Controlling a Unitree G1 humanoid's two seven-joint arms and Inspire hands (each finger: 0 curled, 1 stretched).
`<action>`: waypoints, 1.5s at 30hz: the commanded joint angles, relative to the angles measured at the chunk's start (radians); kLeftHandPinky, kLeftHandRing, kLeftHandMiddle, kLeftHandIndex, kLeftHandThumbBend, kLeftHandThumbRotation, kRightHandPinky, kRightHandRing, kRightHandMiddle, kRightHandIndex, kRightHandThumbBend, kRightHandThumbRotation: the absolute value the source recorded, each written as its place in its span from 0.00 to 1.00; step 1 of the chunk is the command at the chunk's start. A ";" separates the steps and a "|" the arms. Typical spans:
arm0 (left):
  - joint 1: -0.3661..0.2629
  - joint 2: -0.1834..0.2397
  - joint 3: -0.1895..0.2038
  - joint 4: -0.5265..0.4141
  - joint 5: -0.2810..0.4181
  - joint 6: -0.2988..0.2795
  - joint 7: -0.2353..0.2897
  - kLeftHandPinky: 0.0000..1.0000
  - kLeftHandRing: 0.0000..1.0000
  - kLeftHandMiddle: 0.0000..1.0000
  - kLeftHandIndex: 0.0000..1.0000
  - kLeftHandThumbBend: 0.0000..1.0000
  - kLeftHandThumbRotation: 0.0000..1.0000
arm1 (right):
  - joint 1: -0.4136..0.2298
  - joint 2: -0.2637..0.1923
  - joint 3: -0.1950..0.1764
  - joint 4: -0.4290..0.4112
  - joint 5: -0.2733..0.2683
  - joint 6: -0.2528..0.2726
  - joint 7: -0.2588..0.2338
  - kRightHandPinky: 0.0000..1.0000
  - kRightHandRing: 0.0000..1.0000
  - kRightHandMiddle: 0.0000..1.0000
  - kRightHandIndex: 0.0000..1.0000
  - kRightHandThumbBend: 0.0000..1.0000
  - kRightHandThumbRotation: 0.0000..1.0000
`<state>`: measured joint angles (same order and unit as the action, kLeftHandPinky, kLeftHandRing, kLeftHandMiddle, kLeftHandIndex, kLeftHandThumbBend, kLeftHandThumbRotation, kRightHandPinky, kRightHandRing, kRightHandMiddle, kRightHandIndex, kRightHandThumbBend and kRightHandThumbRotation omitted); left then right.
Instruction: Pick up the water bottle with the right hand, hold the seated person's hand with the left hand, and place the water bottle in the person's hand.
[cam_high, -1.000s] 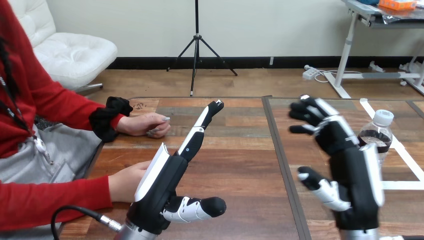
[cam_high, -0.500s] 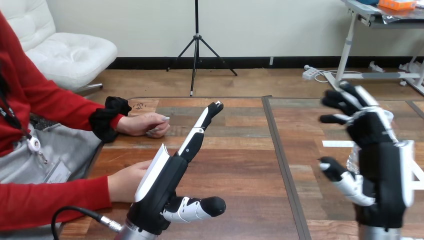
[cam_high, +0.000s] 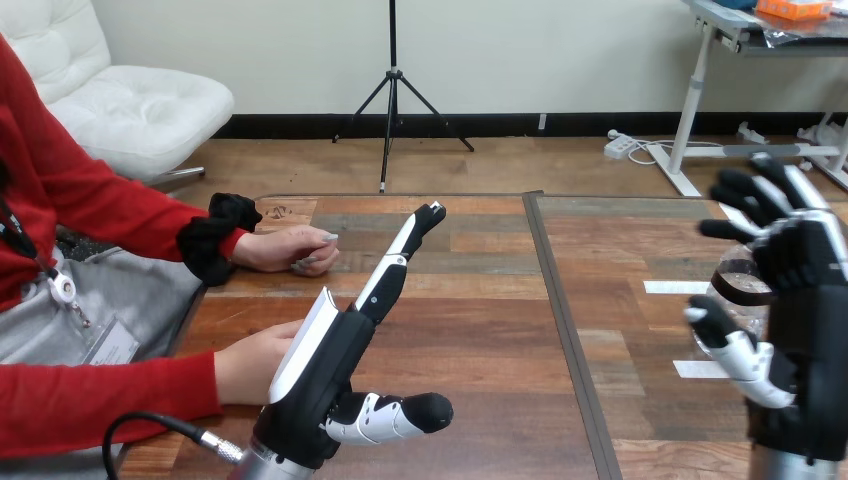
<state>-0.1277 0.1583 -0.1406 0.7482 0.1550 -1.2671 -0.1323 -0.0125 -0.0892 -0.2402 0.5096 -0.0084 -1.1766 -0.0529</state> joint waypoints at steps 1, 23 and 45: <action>-0.063 -0.004 0.007 -0.001 -0.019 -0.010 0.001 1.00 1.00 1.00 1.00 1.00 0.86 | -0.082 -0.029 -0.020 -0.008 0.003 -0.032 -0.009 0.62 0.78 0.79 0.83 1.00 0.61; -0.056 0.001 0.009 -0.012 -0.022 -0.004 -0.001 1.00 1.00 1.00 1.00 1.00 0.88 | -0.144 -0.044 -0.104 0.103 -0.043 -0.044 -0.107 0.66 0.85 0.85 0.88 1.00 0.57; -0.049 0.004 0.012 -0.023 -0.027 -0.003 -0.004 1.00 1.00 1.00 1.00 1.00 0.87 | -0.189 -0.097 -0.120 0.260 -0.072 0.014 -0.169 0.80 0.94 0.94 0.97 1.00 0.58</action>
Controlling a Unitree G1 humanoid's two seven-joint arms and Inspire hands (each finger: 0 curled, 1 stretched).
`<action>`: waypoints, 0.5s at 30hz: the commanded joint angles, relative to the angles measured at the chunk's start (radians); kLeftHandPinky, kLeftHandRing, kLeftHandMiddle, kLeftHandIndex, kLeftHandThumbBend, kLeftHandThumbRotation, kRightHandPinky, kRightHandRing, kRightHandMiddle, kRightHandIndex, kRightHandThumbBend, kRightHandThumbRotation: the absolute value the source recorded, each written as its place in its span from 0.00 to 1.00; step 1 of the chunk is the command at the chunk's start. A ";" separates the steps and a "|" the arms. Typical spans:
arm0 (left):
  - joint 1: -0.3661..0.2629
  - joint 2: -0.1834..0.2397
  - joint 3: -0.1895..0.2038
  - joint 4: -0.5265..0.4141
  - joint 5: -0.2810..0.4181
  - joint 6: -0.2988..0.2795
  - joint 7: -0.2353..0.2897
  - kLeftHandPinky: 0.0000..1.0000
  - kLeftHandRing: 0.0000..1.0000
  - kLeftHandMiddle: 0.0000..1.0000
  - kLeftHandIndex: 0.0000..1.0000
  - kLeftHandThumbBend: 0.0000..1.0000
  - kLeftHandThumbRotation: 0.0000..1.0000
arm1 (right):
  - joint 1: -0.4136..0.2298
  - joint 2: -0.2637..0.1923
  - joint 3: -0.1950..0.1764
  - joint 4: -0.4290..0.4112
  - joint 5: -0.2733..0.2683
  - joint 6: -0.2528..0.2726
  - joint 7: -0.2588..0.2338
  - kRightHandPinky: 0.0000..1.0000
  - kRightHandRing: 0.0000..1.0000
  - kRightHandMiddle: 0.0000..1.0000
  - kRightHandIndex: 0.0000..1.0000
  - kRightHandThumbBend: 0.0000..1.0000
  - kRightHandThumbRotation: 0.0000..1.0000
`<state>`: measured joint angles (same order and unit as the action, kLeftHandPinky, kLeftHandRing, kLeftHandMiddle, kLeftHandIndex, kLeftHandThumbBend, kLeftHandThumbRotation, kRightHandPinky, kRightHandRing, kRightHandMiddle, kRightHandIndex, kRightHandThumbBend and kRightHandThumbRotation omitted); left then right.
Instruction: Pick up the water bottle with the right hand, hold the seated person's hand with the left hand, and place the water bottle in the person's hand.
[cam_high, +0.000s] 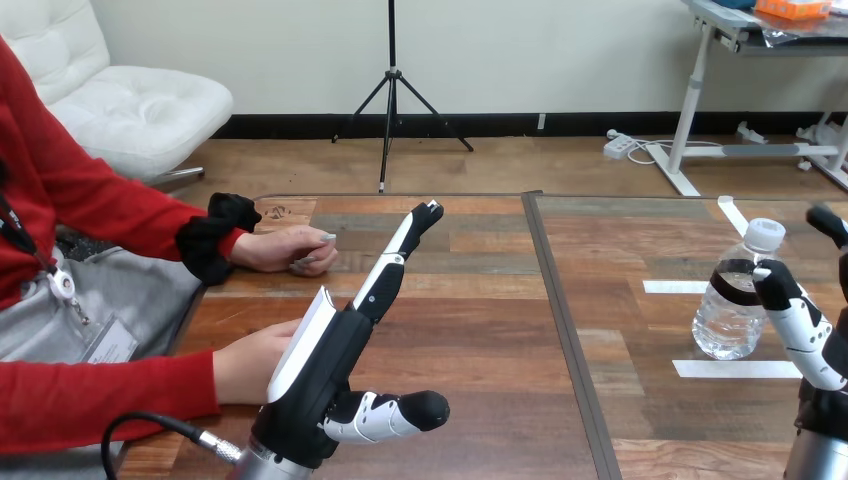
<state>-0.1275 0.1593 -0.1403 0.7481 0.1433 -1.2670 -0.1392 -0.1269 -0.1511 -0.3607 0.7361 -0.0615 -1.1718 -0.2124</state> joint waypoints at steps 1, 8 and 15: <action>-0.049 0.003 0.011 -0.021 -0.018 -0.004 0.002 1.00 1.00 1.00 1.00 1.00 0.87 | -0.078 -0.040 0.002 0.045 -0.024 0.015 -0.013 0.81 0.95 0.94 0.97 1.00 0.58; -0.049 0.001 0.010 -0.019 -0.024 -0.005 -0.001 1.00 1.00 1.00 1.00 1.00 0.87 | -0.095 -0.067 0.014 0.106 -0.033 0.046 -0.019 0.89 0.99 0.97 1.00 1.00 0.61; -0.051 0.003 0.004 -0.018 -0.040 -0.004 -0.012 1.00 1.00 1.00 1.00 1.00 0.86 | -0.124 -0.084 0.022 0.187 -0.014 0.061 -0.010 0.97 1.00 1.00 1.00 1.00 0.60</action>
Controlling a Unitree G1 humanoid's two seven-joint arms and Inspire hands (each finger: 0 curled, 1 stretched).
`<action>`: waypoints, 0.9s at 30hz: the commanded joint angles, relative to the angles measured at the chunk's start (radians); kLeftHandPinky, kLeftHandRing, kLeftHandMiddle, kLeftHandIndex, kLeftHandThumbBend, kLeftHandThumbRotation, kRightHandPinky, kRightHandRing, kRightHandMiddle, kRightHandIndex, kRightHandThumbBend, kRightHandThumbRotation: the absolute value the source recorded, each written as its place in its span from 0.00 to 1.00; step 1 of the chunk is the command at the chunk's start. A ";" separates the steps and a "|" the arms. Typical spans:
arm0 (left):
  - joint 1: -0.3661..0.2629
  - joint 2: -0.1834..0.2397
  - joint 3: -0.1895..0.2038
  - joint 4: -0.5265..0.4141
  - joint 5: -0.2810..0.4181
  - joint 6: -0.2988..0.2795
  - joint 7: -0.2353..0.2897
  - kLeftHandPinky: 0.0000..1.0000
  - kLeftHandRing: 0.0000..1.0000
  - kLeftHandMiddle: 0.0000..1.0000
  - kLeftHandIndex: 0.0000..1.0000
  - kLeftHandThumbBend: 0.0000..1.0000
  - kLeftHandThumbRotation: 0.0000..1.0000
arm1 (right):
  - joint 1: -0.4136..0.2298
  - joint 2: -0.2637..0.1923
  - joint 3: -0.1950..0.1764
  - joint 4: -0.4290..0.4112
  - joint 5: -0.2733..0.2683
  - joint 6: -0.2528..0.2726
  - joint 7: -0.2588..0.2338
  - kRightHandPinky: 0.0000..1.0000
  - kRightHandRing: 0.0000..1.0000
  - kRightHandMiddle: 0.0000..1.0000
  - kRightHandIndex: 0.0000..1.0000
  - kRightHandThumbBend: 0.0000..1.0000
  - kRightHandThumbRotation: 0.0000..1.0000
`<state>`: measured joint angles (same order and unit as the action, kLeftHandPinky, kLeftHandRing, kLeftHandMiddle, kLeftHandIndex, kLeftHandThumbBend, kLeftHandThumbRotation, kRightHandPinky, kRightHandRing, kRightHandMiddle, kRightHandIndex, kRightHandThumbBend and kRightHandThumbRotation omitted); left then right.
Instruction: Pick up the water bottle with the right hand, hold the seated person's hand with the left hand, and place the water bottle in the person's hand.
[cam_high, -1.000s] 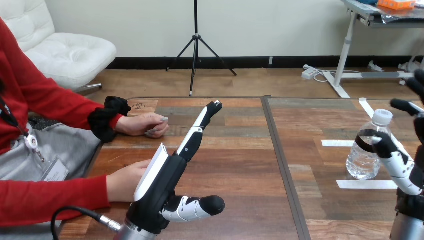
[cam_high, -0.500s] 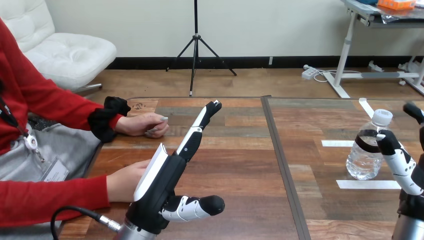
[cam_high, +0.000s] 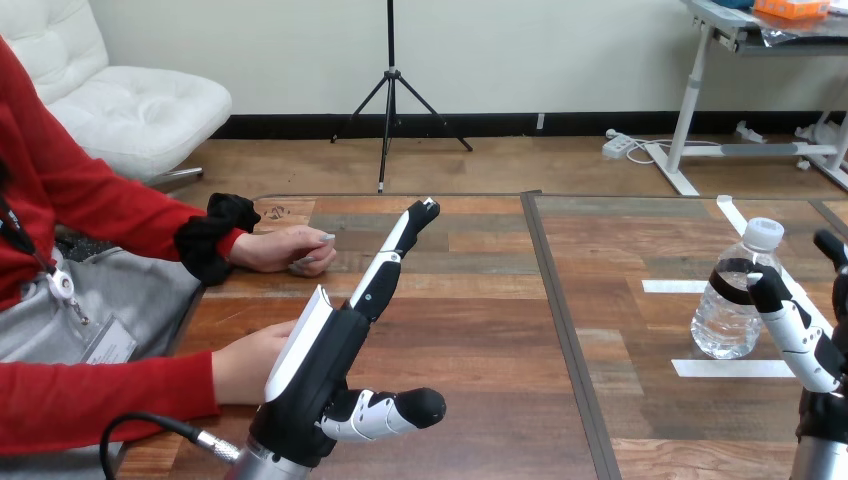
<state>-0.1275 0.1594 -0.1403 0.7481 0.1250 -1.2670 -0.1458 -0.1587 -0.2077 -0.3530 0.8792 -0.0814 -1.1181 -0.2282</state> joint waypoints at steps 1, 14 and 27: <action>-0.051 0.003 0.003 -0.019 -0.026 -0.003 -0.008 1.00 1.00 1.00 1.00 1.00 0.86 | -0.099 -0.031 0.015 0.060 0.008 0.013 0.006 0.97 1.00 1.00 1.00 1.00 0.60; -0.053 0.003 0.004 -0.024 -0.051 0.003 -0.031 1.00 1.00 1.00 1.00 1.00 0.84 | -0.154 -0.054 0.017 0.191 0.039 0.086 0.032 1.00 1.00 1.00 1.00 1.00 0.60; -0.050 0.003 0.009 -0.030 -0.054 -0.002 -0.034 1.00 1.00 1.00 1.00 1.00 0.83 | -0.198 -0.073 0.020 0.280 0.058 0.171 0.046 1.00 1.00 1.00 1.00 1.00 0.63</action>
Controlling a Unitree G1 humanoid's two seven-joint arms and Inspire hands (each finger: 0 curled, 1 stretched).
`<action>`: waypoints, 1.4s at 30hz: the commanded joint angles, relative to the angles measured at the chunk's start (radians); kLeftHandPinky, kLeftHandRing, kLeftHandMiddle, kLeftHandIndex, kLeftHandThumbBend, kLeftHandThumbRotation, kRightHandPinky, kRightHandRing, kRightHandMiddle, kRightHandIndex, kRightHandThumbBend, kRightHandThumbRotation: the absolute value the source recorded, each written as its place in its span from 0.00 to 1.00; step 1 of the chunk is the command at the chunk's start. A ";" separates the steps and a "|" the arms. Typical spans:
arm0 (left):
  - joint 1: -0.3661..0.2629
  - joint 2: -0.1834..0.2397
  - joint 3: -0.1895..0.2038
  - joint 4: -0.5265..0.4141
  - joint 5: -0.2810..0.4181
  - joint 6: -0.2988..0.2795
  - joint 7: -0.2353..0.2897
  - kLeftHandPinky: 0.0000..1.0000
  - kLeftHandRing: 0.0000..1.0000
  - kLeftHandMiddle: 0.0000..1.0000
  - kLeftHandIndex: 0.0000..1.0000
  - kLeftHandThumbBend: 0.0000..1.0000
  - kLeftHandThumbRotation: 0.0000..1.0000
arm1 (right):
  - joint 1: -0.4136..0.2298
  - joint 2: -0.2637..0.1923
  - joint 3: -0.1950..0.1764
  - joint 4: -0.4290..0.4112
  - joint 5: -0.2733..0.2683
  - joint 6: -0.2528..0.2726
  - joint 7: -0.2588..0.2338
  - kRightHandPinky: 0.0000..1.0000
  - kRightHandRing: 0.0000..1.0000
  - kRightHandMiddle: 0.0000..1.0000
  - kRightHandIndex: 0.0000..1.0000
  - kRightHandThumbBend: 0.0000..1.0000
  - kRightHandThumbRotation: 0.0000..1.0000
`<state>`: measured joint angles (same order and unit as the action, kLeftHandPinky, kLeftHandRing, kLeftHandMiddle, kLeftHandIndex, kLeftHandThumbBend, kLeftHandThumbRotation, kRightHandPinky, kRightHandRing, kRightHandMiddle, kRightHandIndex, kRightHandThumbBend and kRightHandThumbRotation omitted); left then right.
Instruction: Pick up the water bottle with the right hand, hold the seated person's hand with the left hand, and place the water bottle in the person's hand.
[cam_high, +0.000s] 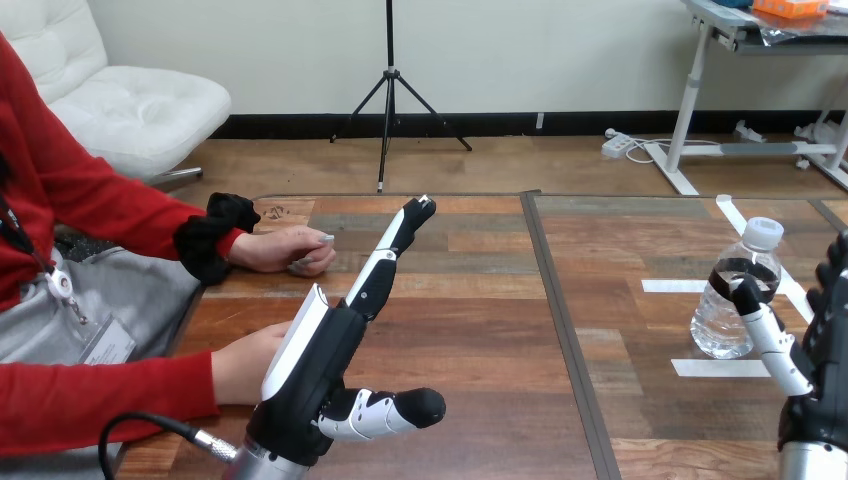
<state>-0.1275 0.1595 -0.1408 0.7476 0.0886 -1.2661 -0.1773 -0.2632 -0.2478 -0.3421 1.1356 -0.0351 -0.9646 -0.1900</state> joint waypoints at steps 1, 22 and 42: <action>-0.051 0.003 0.010 -0.028 -0.018 -0.005 -0.002 1.00 1.00 1.00 1.00 1.00 0.83 | -0.098 -0.034 0.008 0.031 0.015 0.030 0.011 1.00 1.00 1.00 1.00 1.00 0.63; -0.046 0.008 0.006 -0.037 -0.061 0.008 -0.034 1.00 1.00 1.00 1.00 1.00 0.82 | -0.128 -0.055 0.035 0.082 0.005 0.136 -0.001 1.00 1.00 1.00 1.00 1.00 0.64; -0.041 0.005 0.007 -0.046 -0.070 0.010 -0.045 1.00 1.00 1.00 1.00 1.00 0.83 | -0.154 -0.071 0.056 0.115 -0.012 0.225 -0.005 0.91 1.00 1.00 1.00 1.00 0.62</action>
<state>-0.1271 0.1602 -0.1405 0.7401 0.0423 -1.2526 -0.2157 -0.3185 -0.2860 -0.3038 1.2490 -0.0398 -0.7499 -0.1938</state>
